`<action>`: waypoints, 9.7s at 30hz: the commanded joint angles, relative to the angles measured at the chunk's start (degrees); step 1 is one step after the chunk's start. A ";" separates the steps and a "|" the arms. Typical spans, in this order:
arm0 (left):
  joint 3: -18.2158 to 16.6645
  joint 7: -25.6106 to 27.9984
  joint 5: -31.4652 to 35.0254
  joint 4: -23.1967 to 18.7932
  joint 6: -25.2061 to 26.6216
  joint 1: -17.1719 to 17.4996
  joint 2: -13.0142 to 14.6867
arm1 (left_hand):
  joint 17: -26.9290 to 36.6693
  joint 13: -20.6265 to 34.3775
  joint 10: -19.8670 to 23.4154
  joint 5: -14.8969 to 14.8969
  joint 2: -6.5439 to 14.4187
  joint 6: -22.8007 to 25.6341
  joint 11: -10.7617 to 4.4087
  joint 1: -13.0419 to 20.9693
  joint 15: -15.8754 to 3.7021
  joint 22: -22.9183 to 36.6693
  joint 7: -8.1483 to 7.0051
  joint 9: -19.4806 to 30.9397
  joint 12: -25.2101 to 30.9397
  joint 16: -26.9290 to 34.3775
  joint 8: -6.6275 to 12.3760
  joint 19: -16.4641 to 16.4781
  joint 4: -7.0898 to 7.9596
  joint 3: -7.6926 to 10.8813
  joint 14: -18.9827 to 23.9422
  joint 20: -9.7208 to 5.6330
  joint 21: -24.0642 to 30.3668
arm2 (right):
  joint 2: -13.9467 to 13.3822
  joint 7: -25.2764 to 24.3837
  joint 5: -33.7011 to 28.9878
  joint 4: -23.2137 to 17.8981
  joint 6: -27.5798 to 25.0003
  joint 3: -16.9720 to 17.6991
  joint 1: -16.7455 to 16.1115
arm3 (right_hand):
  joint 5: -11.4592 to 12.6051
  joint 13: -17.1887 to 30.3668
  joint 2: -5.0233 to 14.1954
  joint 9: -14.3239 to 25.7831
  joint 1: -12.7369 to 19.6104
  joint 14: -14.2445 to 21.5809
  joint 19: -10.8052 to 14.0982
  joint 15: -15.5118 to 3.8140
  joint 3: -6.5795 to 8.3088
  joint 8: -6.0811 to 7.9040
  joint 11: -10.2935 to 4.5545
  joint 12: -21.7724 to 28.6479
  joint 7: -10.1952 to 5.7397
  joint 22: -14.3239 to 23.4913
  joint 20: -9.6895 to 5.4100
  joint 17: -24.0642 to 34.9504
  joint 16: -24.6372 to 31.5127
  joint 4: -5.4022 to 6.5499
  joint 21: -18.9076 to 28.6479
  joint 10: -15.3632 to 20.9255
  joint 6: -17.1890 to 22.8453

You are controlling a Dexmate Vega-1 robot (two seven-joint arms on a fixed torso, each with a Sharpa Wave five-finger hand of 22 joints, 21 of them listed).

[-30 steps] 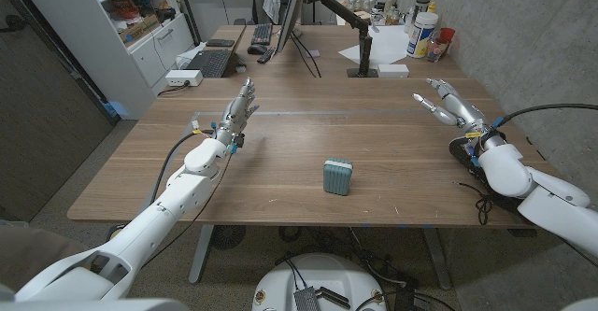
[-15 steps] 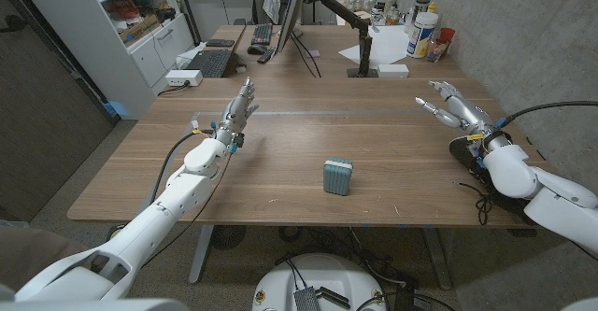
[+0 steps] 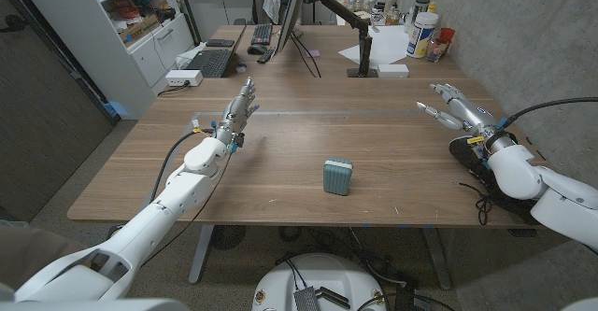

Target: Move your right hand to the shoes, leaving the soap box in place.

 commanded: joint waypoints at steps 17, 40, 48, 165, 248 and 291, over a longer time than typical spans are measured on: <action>-0.09 -1.57 -0.29 1.95 -0.98 -1.05 -0.13 | 0.31 0.16 -0.34 -0.19 0.27 0.43 0.14 0.27 -0.01 0.23 -0.07 0.17 0.31 0.10 0.43 0.11 -0.24 -0.08 -0.73 -0.24 0.15 | -1.13 2.15 -8.28 -3.30 -4.13 5.06 -6.46 | -0.29 0.20 -0.14 0.16 0.90 0.58 0.55 -1.33 -0.16 0.74 -1.11 0.57 -0.74 0.14 0.16 0.08 0.73 -0.64 0.33 0.75 1.39; 0.31 -2.68 -0.94 4.39 -0.93 -2.30 -1.17 | 0.31 0.16 -0.32 -0.19 0.29 0.47 0.22 0.26 0.01 0.23 0.05 0.17 0.33 0.16 0.44 0.09 -0.30 -0.06 -0.68 -0.28 0.13 | -3.30 4.73 -18.25 -4.27 -8.40 4.86 -8.62 | -0.36 0.22 -0.21 0.18 0.65 0.61 0.74 -1.53 -0.31 0.81 -1.48 0.56 -1.35 0.14 0.23 0.12 0.71 -0.64 0.34 0.97 1.95; 0.83 -2.47 -0.49 4.67 -0.75 -2.61 -1.50 | 0.31 0.16 -0.29 -0.19 0.28 0.41 0.19 0.24 -0.01 0.23 -0.02 0.17 0.35 0.18 0.41 0.12 -0.33 -0.07 -0.64 -0.30 0.14 | -2.50 4.86 -18.54 -3.98 -8.55 6.83 -10.29 | -0.36 0.23 -0.10 0.19 0.82 0.78 0.98 -1.84 -0.24 0.91 -1.79 0.70 -1.54 0.14 0.22 0.09 0.73 -0.79 0.39 1.53 2.54; 1.43 -2.06 0.62 5.03 -1.04 -3.32 -1.92 | 0.27 0.15 -0.08 -0.20 0.45 1.83 0.14 0.56 0.28 0.17 0.32 0.16 0.47 0.29 0.83 0.94 -0.91 0.21 -0.39 -1.16 0.37 | 11.23 9.68 -19.16 -4.68 -10.73 19.22 -20.91 | -0.52 0.27 0.47 0.29 0.34 4.36 5.09 -1.68 -0.34 0.37 -0.41 0.81 -0.34 0.11 0.86 0.08 1.38 -1.02 0.89 3.15 2.26; 0.85 -1.83 0.46 2.99 -0.57 -1.51 -0.38 | 0.29 0.16 1.02 -0.24 0.47 2.76 -0.16 0.48 0.07 0.17 0.17 0.16 0.83 0.25 0.73 0.35 -1.17 0.30 -0.48 -0.98 0.09 | 14.76 4.48 -14.63 -5.26 -16.69 18.47 -23.37 | -0.51 0.30 0.81 0.32 0.40 4.57 5.46 -0.64 -0.28 -0.07 -0.11 0.18 0.61 0.12 1.66 0.05 0.74 -1.46 0.30 2.38 -1.16; 0.39 -0.82 0.32 1.53 -0.62 0.03 0.03 | 0.28 0.18 1.03 -0.23 0.44 3.12 -0.26 0.47 0.14 0.17 -0.03 0.16 0.70 0.23 0.58 0.43 -1.37 0.35 -0.43 -0.98 0.11 | 13.55 4.83 -12.18 -4.07 -18.51 18.73 -23.80 | -0.52 0.31 0.99 0.32 0.44 4.47 5.35 -0.35 -0.22 0.06 -0.18 0.09 0.83 0.13 1.80 0.07 0.62 -1.62 0.21 2.12 -1.24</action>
